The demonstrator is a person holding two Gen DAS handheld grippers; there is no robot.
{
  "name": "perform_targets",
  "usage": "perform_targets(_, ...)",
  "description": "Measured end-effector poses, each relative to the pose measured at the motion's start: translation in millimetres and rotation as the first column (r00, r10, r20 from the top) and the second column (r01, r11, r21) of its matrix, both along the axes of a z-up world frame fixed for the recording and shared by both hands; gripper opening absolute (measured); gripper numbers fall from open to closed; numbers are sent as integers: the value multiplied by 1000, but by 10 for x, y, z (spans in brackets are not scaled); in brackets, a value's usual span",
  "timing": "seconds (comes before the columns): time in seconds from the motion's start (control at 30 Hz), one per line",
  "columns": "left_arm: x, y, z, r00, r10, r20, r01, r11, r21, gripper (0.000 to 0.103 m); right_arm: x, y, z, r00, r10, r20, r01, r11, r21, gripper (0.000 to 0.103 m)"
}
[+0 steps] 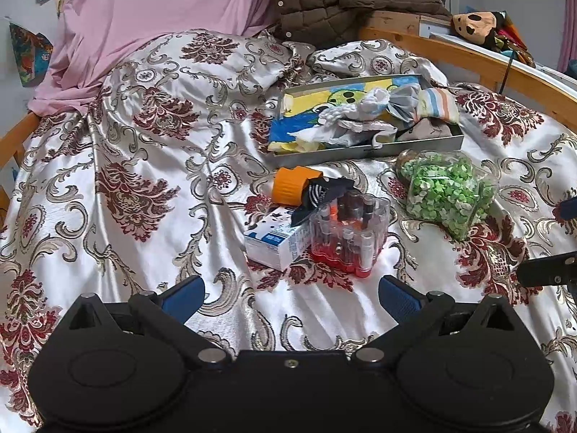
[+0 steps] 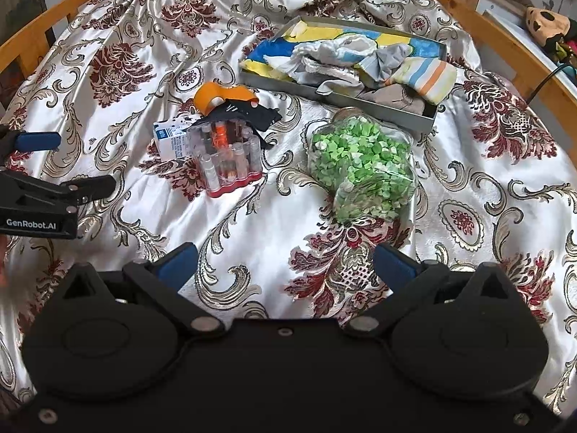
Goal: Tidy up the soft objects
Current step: 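Move both tools back over the remaining items beside the tray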
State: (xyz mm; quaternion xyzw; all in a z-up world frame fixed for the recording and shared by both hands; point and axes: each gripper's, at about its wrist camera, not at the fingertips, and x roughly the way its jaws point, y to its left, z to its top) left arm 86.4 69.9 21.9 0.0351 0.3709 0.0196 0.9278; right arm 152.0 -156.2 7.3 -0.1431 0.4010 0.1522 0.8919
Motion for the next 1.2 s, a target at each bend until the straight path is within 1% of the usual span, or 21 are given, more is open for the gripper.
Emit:
perform_targets(0.27,-11,90,-23,1000,19,-3,-19,1000,23,102,82,98,-57,1000,2,-21,-2,1000,16,102)
perform_targets(0.53,54,205,-21,999,52,11,-52,998,42,102,182,209,-76,999,30,-19,-30,999,27,102)
perform_targets(0.8,132,285,5,997,69,39,-71,996,57,102,402,425,-136,999,37,-38,-35,998,61,102)
perform_targets(0.9,192,321,2,996,81,48,-85,994,74,102,482,512,-175,998,43,-38,-40,997,71,102)
perform_targets(1.03,292,359,11,994,81,68,-89,989,116,102,607,603,-212,998,47,-30,-44,996,80,102)
perform_targets(1.2,456,422,8,992,92,89,-105,983,148,102,805,697,-241,999,54,3,-54,994,90,102)
